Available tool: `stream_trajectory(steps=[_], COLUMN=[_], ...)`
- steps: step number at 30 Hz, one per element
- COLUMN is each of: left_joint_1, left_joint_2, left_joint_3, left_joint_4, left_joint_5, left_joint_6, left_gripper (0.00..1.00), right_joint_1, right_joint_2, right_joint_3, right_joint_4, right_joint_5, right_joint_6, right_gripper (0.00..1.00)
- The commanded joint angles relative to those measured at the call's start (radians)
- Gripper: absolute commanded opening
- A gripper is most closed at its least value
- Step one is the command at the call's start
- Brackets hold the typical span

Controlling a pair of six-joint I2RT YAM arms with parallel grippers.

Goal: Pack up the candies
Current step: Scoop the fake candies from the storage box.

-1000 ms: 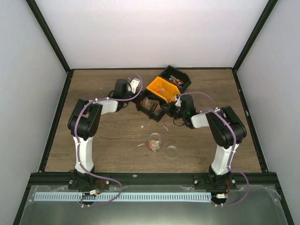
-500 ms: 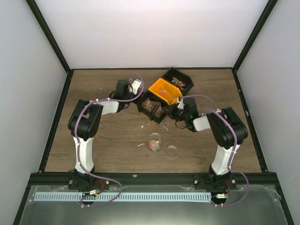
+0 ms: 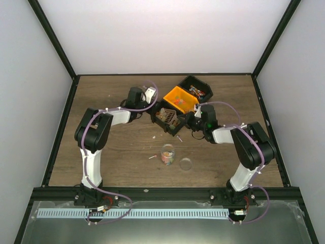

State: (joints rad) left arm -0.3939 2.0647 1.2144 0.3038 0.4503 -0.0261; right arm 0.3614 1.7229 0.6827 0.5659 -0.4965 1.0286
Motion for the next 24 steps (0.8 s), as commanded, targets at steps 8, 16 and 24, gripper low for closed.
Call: stream_trajectory(steps=[8,16,24], left_joint_1=[-0.024,-0.023,-0.023], left_joint_2=[0.057,0.057,0.055], left_joint_3=[-0.055,-0.057,-0.06], left_joint_4=[-0.111,-0.105,-0.102], left_joint_5=[0.002,0.008,0.008], left_joint_6=[0.002,-0.004,-0.006], left_gripper=[0.04,0.04,0.04], right_joint_1=[-0.014,-0.079,-0.107], right_joint_2=[-0.053,-0.06,-0.082], right_joint_3=[-0.052,-0.152,-0.165], right_joint_4=[0.03,0.233,0.319], right_joint_5=[-0.06,-0.164,-0.229], right_joint_6=[0.005,0.091,0.118], right_gripper=[0.01,0.01,0.01])
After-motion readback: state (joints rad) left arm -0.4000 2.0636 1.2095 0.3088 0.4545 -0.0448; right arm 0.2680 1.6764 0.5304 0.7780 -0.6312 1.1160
